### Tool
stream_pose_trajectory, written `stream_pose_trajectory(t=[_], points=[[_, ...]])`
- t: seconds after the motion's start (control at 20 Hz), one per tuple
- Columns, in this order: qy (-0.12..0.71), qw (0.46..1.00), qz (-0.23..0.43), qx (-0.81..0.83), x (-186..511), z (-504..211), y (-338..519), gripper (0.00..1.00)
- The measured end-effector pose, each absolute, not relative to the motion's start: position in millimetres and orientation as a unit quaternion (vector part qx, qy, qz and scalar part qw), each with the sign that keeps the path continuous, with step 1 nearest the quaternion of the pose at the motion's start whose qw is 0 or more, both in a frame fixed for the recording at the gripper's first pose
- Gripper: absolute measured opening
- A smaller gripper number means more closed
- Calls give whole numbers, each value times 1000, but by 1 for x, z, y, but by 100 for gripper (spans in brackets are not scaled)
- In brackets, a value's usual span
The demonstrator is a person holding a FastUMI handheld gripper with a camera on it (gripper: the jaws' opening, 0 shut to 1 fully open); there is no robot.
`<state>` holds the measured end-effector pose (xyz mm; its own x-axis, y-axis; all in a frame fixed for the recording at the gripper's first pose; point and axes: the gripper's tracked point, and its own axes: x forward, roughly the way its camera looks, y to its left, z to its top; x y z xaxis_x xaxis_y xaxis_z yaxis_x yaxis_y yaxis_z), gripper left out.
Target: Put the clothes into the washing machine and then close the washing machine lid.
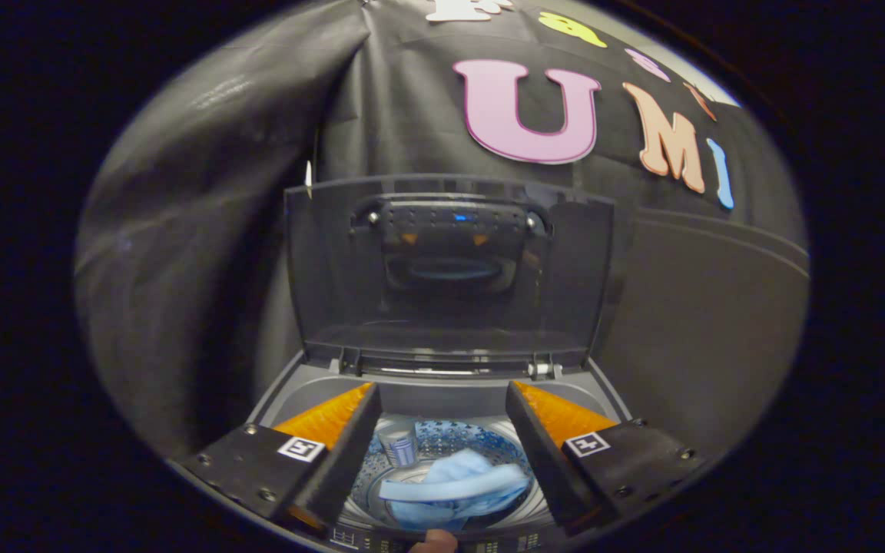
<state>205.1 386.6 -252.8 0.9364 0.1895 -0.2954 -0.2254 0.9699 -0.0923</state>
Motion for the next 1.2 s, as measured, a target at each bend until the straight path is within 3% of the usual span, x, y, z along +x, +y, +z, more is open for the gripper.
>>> stream_pose_trajectory(t=[0.05, 0.4, 0.75, 1.2], points=[[136, 983, 108, -59, 204, -239, 388, 98], [95, 989, 103, -36, 222, -162, 390, 97], [57, 995, 82, -3, 285, -96, 392, 96], [63, 996, 65, 9, 382, -101, 387, 97]])
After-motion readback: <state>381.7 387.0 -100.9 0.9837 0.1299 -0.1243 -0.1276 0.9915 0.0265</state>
